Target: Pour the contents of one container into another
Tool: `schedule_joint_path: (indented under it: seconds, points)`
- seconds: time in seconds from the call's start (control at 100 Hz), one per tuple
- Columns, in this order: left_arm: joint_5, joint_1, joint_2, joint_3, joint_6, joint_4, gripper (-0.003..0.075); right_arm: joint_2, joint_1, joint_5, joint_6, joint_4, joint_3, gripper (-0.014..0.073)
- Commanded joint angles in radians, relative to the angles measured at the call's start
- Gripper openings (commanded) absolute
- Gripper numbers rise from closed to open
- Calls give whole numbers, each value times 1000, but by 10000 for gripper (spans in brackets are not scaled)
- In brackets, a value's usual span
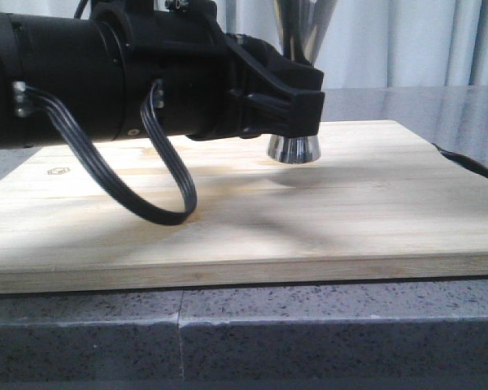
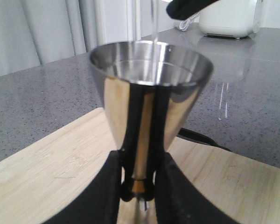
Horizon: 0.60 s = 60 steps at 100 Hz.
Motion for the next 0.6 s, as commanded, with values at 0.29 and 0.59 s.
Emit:
schedule_joint_path:
  seconds: [0.29,0.59]
  points:
    - [-87,-6,-33,-28,-8,-6,-19,-25,1,-43,-19,-57,-38,206]
    - [-87,-6,-33,-28,-8,-6,-19,-25,1,-43,-40,-58,-38,206]
